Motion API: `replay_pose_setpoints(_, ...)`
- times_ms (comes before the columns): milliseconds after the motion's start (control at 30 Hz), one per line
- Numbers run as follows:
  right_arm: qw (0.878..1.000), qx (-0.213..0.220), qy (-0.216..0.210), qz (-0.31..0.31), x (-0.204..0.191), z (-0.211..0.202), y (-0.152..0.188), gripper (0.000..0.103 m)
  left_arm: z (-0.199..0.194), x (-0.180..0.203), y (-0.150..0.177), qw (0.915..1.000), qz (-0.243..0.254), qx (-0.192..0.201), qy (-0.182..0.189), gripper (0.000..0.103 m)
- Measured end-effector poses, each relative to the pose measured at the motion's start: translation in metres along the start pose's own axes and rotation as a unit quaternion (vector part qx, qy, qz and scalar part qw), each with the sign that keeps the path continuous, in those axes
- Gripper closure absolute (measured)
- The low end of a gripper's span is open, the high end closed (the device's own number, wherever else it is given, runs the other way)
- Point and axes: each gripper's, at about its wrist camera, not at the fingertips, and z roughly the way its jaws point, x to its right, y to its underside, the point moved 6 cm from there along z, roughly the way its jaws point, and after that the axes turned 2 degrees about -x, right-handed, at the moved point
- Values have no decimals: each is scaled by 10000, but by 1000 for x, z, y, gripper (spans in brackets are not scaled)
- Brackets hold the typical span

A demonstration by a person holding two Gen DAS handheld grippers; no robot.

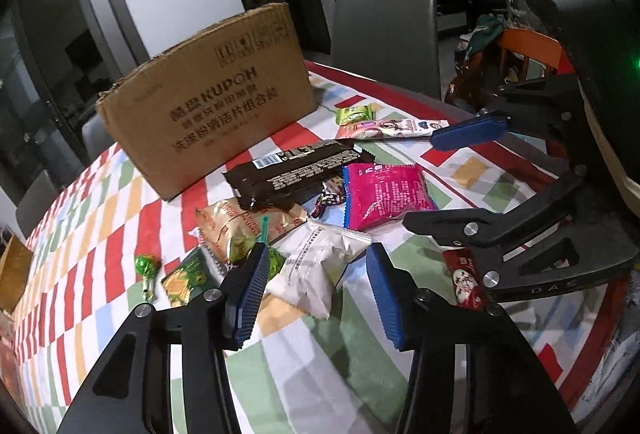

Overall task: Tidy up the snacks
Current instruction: 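Grasp the white pastry packet with the left tool while the right tool grasps the pink bag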

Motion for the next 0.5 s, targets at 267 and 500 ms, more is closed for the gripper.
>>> replay_pose_setpoints(267,9998,-119,-130,-128,2,22,-4,47,25,-3,0,9995,31,-258,197,59)
replay_pose_setpoints(500,9995,-170,-256,-71,5,33,-7,50,45,-10,4,9952,-393,-625,640,62)
